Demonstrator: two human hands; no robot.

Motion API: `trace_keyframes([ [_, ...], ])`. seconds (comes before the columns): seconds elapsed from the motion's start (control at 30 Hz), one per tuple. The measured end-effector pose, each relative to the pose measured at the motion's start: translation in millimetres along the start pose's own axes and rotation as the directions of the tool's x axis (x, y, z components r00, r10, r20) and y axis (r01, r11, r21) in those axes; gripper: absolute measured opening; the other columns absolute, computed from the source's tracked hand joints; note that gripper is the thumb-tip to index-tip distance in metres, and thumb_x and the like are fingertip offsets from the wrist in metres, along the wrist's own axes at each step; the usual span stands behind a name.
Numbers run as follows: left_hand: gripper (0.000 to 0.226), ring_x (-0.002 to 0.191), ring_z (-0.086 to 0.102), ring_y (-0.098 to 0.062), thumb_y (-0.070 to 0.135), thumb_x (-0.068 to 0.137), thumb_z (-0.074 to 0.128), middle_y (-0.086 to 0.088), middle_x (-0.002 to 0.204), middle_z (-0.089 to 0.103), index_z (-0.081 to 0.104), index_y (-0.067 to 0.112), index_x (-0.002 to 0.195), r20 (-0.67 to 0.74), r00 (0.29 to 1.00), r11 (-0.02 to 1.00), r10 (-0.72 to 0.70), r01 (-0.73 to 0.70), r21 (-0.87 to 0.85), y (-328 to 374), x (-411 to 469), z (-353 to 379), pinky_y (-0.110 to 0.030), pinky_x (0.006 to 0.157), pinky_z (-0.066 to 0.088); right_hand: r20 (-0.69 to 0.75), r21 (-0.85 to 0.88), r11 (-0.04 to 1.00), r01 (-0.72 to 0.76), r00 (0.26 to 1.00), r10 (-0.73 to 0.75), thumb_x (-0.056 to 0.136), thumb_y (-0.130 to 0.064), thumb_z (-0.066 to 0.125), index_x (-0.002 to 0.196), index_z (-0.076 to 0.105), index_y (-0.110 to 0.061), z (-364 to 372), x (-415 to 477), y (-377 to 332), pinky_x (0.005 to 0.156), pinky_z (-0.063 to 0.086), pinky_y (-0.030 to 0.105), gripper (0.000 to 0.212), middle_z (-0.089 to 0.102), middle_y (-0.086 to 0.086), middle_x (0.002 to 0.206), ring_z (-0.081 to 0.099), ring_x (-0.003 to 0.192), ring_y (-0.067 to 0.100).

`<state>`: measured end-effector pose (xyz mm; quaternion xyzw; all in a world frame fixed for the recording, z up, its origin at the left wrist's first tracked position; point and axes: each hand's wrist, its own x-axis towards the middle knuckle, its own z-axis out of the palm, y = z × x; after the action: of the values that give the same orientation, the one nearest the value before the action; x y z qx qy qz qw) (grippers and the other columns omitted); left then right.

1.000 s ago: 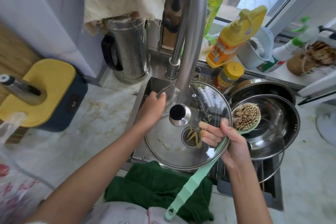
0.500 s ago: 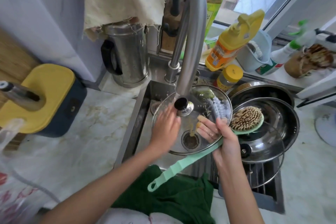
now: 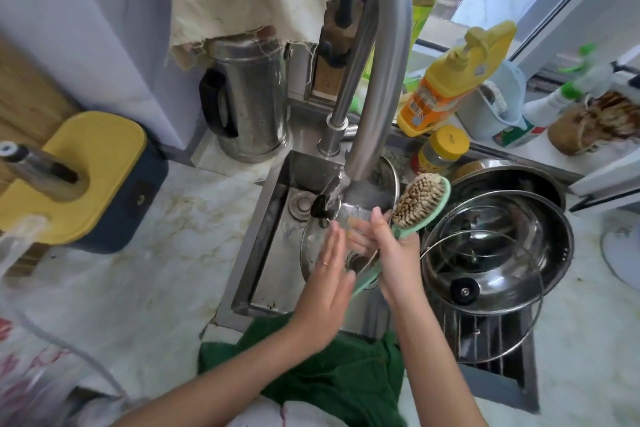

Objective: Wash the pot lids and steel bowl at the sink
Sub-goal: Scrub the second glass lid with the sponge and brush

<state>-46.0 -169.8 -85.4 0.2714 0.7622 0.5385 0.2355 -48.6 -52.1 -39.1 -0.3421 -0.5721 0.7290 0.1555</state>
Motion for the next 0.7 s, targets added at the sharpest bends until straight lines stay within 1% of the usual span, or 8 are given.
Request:
trace_keyframes([
  [0.1,0.057,0.147,-0.011,-0.002,0.019,0.103,0.027,0.009,0.16,-0.011,-0.003,0.02,0.151,0.099,0.976,0.969,0.196,-0.208,0.132,8.6,8.5,1.2,-0.02,0.119,-0.007,-0.002,-0.095,0.995,-0.004,1.0,0.004,0.085,-0.038,0.061,0.093,0.063,-0.002,3.8,2.7,5.1,0.081,0.057,0.037,0.037,0.075,0.009,0.086,0.072,0.087,0.023],
  [0.17,0.055,0.148,-0.003,-0.005,0.021,0.102,0.027,0.011,0.16,-0.001,0.006,0.02,0.153,0.045,0.967,0.945,0.252,-0.255,0.205,3.5,23.3,-0.8,-0.027,0.121,-0.005,-0.038,-0.054,0.999,-0.004,0.999,0.002,0.085,-0.038,0.058,0.086,0.062,-0.01,3.4,5.5,2.6,0.072,0.055,0.025,0.028,0.073,-0.003,0.074,0.071,0.077,0.012],
  [0.23,0.054,0.149,0.004,-0.008,0.027,0.101,0.024,0.01,0.161,0.007,0.011,0.02,0.153,-0.011,0.957,0.924,0.291,-0.278,0.264,-8.1,32.1,-1.4,-0.033,0.122,0.0,-0.049,-0.045,0.999,0.02,0.999,-0.023,0.09,-0.032,0.055,0.082,0.061,-0.014,3.9,7.5,-1.1,0.07,0.055,0.023,0.02,0.072,-0.007,0.071,0.07,0.074,0.009],
  [0.37,0.057,0.143,-0.007,0.007,0.036,0.099,0.018,0.006,0.16,0.0,0.006,0.017,0.151,-0.164,0.986,0.997,0.014,-0.002,0.072,0.3,68.9,-11.1,-0.034,0.122,0.004,0.041,-0.171,0.982,0.085,0.996,-0.079,0.087,-0.039,0.056,0.082,0.064,-0.011,8.5,1.3,5.1,0.069,0.058,0.043,0.029,0.072,0.011,0.08,0.07,0.077,0.03],
  [0.47,0.058,0.147,0.012,-0.009,0.034,0.099,0.022,0.001,0.161,0.012,0.016,0.014,0.153,-0.243,0.955,0.985,-0.17,0.155,-0.08,13.5,104.4,-25.3,-0.038,0.12,0.015,0.048,-0.236,0.967,0.097,0.995,-0.088,0.081,-0.04,0.059,0.075,0.062,-0.012,14.8,-1.4,7.6,0.062,0.058,0.04,0.029,0.066,0.003,0.067,0.066,0.066,0.023],
  [0.53,0.055,0.148,0.009,-0.009,0.035,0.102,0.022,0.003,0.162,0.01,0.014,0.017,0.153,-0.259,0.95,0.984,-0.177,0.163,-0.075,13.8,90.3,-17.7,-0.034,0.122,0.011,0.033,-0.24,0.965,0.105,0.994,-0.101,0.086,-0.035,0.059,0.074,0.061,-0.013,14.1,-0.1,8.9,0.061,0.054,0.033,0.025,0.065,-0.003,0.063,0.063,0.064,0.015],
  [0.63,0.058,0.146,-0.007,0.003,0.05,0.098,0.009,0.014,0.16,-0.005,0.0,0.027,0.151,-0.187,0.981,0.998,-0.045,0.053,0.036,6.6,35.2,5.0,-0.022,0.12,-0.002,0.015,-0.24,0.965,0.106,0.994,-0.105,0.094,-0.022,0.056,0.072,0.06,-0.015,8.8,0.8,11.8,0.065,0.048,0.031,0.023,0.062,-0.005,0.065,0.059,0.066,0.01],
  [0.7,0.055,0.145,-0.006,0.003,0.046,0.1,0.011,0.016,0.159,-0.005,0.0,0.028,0.15,-0.158,0.986,0.998,-0.049,0.053,0.022,-4.6,44.2,4.1,-0.023,0.12,-0.001,0.008,-0.239,0.967,0.093,0.996,-0.093,0.094,-0.019,0.055,0.072,0.057,-0.014,7.4,-2.8,15.3,0.064,0.047,0.03,0.023,0.06,-0.005,0.063,0.057,0.064,0.007],
])
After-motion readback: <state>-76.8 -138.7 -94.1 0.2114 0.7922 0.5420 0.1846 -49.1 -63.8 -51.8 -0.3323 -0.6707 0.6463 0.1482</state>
